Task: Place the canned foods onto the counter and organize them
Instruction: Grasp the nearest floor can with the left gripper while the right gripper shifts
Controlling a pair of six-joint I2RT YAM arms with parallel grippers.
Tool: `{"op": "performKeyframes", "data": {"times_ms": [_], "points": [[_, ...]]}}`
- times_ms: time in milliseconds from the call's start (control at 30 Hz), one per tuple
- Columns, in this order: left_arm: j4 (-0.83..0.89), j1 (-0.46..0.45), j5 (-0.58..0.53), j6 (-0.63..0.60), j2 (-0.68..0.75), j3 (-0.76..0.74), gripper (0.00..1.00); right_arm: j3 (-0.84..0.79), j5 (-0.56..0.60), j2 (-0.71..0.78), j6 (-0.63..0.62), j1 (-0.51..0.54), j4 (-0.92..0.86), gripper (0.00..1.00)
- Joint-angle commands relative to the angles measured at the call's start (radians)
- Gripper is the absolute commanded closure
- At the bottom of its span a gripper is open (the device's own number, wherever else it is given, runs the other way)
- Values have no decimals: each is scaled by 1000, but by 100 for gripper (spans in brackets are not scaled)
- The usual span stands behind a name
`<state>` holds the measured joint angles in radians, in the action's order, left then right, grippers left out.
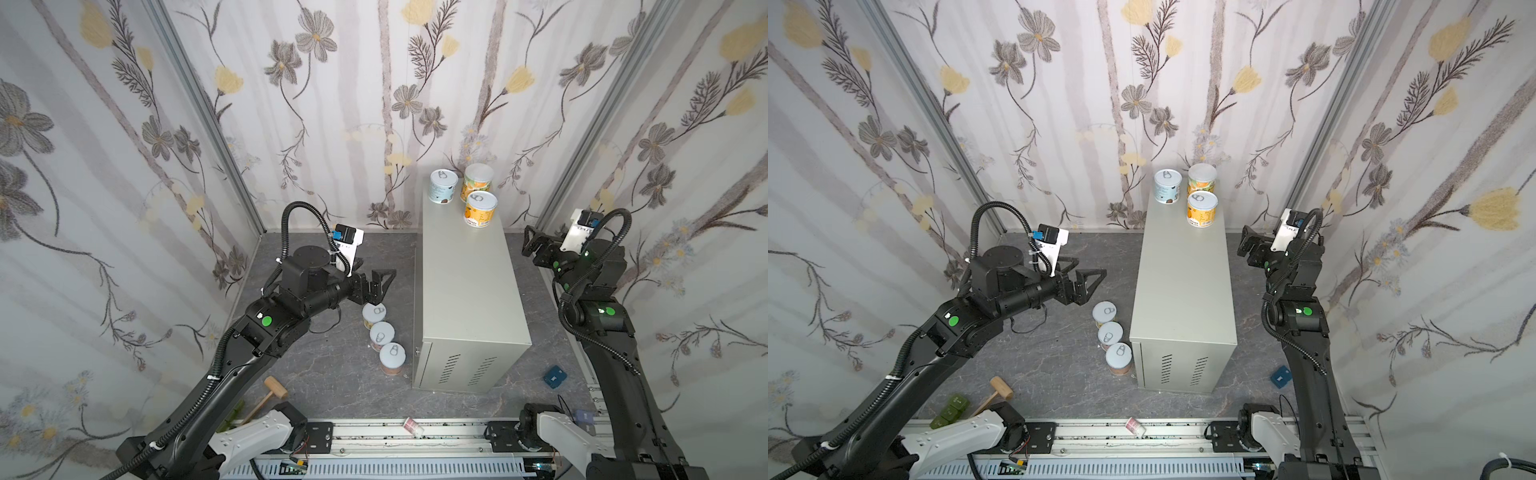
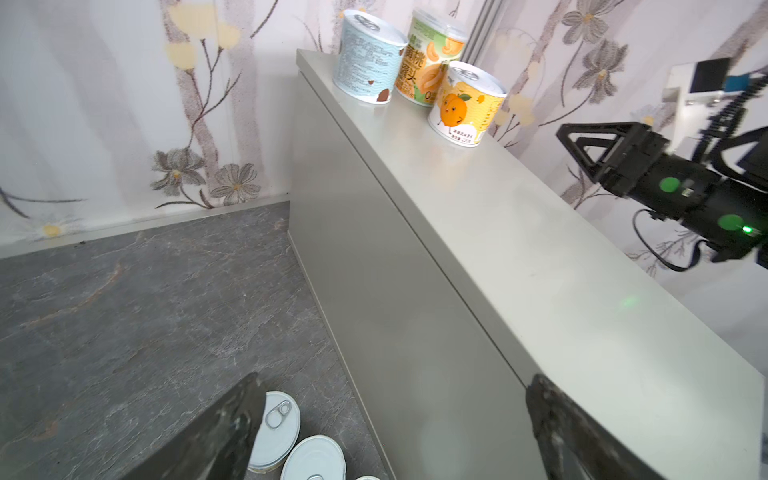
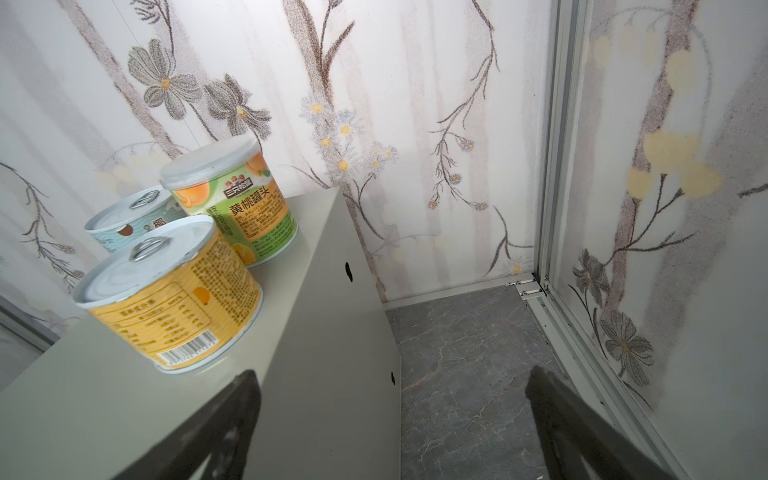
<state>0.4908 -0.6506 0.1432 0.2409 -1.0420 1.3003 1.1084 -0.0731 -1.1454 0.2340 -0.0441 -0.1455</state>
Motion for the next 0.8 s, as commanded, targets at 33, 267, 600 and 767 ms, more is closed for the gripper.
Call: {"op": "performKeyframes", "data": {"times_ms": [33,267,600,767], "points": [[75,1,-180,64,0,-34,0,6,-32,57,-11,2,-114,0],[246,2,-305,202,-37,-144,0,39,-49,144,-44,69,-233,0],[190,2,-237,308,-212,-243,0,48,-224,244,-187,285,-363,0],[148,2,-237,336,-422,-180,0,51,-237,271,-234,400,-419,0]]}}
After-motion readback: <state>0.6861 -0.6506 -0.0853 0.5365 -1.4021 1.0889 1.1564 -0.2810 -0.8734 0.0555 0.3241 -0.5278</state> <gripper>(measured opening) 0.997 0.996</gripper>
